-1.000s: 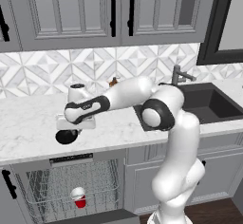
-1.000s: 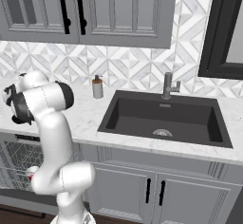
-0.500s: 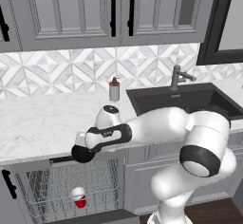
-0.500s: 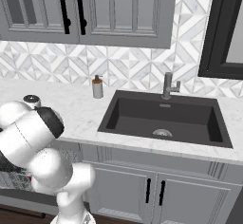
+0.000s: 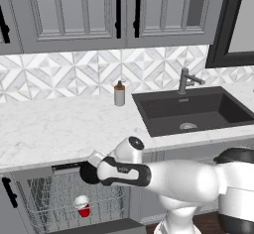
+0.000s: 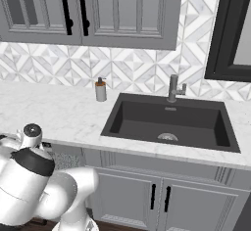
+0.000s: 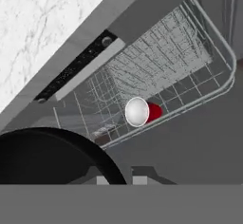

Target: Pick up the cup and bowl from the counter, place them in the dishwasher, and close the dishwasher door.

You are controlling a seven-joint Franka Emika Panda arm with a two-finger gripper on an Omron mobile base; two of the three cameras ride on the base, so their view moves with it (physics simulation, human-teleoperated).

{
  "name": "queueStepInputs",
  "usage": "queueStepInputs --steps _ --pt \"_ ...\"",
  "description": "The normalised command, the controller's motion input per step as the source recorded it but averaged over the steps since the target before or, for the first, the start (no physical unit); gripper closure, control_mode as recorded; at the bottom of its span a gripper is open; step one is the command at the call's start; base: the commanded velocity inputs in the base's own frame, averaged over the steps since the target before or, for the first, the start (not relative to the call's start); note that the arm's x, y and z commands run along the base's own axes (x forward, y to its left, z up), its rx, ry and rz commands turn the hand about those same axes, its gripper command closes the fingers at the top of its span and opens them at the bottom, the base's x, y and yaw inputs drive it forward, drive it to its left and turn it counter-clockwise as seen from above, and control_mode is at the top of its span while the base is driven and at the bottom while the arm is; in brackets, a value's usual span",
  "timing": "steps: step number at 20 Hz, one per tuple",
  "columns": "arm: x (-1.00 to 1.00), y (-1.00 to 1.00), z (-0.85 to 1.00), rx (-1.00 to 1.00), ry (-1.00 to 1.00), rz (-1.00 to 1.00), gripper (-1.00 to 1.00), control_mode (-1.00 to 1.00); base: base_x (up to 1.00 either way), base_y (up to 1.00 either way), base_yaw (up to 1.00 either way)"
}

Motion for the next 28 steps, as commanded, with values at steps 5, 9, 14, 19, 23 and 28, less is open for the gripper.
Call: queueStepInputs --steps 5,9,14,19,23,28 --pt "-0.22 0.00 -0.23 0.28 0.08 -0.41 1.00 -1.00 0.00 0.00 0.00" --pt "-0.23 0.00 -0.17 0.29 0.17 -0.42 1.00 -1.00 0.00 0.00 0.00" --pt "-0.12 0.02 -0.13 0.15 0.22 -0.33 1.00 -1.00 0.00 0.00 0.00" --pt "0.00 0.28 -0.15 -0.02 0.44 -0.18 1.00 -1.00 0.00 0.00 0.00" --pt "0.00 0.57 -0.08 -0.05 0.38 -0.08 1.00 -1.00 0.00 0.00 0.00" --pt "0.06 0.40 -0.25 -0.09 0.15 -0.01 1.00 -1.00 0.00 0.00 0.00"
